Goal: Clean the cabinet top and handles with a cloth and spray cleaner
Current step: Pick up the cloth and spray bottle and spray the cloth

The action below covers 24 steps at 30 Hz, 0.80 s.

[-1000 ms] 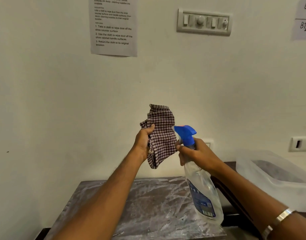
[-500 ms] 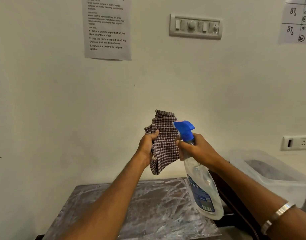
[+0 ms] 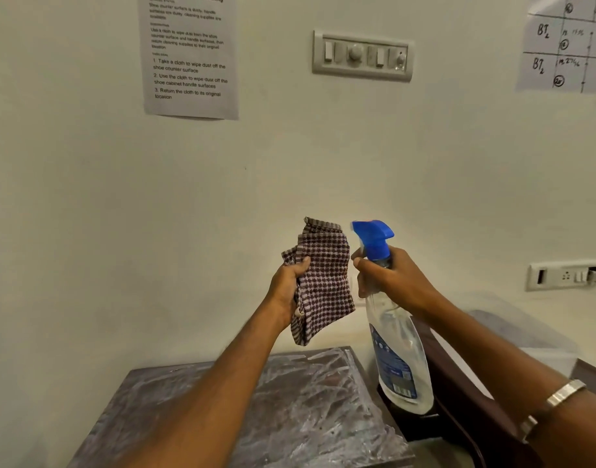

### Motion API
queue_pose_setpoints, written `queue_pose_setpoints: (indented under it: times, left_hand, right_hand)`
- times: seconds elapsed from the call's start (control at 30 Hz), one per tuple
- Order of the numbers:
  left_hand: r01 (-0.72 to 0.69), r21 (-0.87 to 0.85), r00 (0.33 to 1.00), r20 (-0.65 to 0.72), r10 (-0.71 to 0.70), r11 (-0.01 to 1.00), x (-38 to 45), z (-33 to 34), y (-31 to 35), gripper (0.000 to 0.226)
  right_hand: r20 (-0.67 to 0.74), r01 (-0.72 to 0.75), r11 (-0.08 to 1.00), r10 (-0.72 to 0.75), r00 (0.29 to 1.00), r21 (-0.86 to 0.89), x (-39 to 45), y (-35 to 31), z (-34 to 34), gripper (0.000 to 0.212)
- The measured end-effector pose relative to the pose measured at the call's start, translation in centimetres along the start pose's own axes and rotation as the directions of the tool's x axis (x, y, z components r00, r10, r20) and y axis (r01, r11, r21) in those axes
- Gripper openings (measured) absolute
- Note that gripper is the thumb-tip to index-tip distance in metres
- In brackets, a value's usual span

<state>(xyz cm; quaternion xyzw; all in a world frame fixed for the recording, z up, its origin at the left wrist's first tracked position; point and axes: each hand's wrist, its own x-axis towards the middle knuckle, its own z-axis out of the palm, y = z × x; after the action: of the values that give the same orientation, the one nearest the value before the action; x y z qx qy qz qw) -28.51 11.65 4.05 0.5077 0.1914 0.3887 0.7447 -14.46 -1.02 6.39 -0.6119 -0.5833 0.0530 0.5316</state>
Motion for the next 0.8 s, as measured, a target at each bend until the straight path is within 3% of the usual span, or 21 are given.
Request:
queue_pose_setpoints:
  times: [0.13,0.33,0.63,0.8]
  left_hand:
    - [-0.002,0.008,1.000,0.013,0.002,1.000,0.3,2.0,-0.1,0.029]
    - [0.013,0.002,0.999,0.035,-0.013,1.000,1.2,6.6,-0.3,0.031]
    - [0.014,0.020,0.991,0.134,-0.017,1.000,2.8,14.5,-1.7,0.029]
    - [0.025,0.010,0.982,0.188,-0.026,1.000,4.0,18.3,-3.0,0.029]
  right_hand:
    - [-0.042,-0.004,1.000,0.004,0.999,-0.004,0.2,-0.4,-2.0,0.021]
    - [-0.119,-0.022,1.000,0.020,0.993,-0.017,0.9,-1.1,-5.7,0.040]
    - [-0.254,0.002,0.999,-0.013,0.967,-0.046,1.7,-2.1,-14.1,0.021]
    - [-0.330,-0.018,0.998,-0.002,0.944,-0.057,1.9,-1.0,-18.2,0.033]
